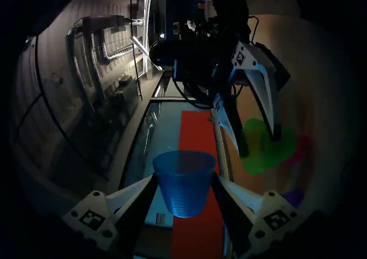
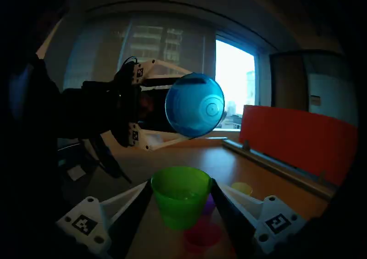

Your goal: Pour water

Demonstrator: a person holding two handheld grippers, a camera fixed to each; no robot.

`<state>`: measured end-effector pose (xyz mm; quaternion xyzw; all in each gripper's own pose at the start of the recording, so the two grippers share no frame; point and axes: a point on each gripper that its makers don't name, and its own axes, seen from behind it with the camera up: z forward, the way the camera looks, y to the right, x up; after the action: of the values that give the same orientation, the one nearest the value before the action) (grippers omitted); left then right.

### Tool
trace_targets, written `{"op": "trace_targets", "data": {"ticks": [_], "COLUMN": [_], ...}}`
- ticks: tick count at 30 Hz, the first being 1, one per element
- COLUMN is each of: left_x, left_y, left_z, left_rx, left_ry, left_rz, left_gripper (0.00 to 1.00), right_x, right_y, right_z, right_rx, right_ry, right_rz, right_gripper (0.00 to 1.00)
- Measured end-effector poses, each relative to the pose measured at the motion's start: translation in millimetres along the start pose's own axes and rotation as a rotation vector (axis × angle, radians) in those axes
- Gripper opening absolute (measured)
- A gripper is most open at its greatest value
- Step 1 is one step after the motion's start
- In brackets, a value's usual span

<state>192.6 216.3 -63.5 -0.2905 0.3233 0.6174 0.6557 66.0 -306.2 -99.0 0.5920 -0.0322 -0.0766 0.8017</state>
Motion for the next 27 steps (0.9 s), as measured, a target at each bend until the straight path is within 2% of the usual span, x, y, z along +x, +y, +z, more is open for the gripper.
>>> {"op": "trace_targets", "data": {"ticks": [11, 20, 27], "left_x": [-1.3, -2.7, -9.1], "left_y": [-2.4, -6.3, -4.3], "left_z": [-0.6, -0.5, -0.5], "left_rx": [0.004, 0.02, 0.029], "left_ry": [-0.004, -0.013, -0.038], "left_rz": [0.005, -0.033, -0.072], "left_gripper": [0.83, 0.82, 0.82], "right_x": [0.6, 0.1, 0.7], "right_y": [0.2, 1.3, 3.1], "right_z": [-0.2, -1.2, -3.5], "right_rx": [-0.003, -0.009, -0.013], "right_ry": [0.0, 0.0, 0.003], "right_rz": [-0.002, 0.0, 0.003], "right_gripper": [0.92, 0.92, 0.92]}}
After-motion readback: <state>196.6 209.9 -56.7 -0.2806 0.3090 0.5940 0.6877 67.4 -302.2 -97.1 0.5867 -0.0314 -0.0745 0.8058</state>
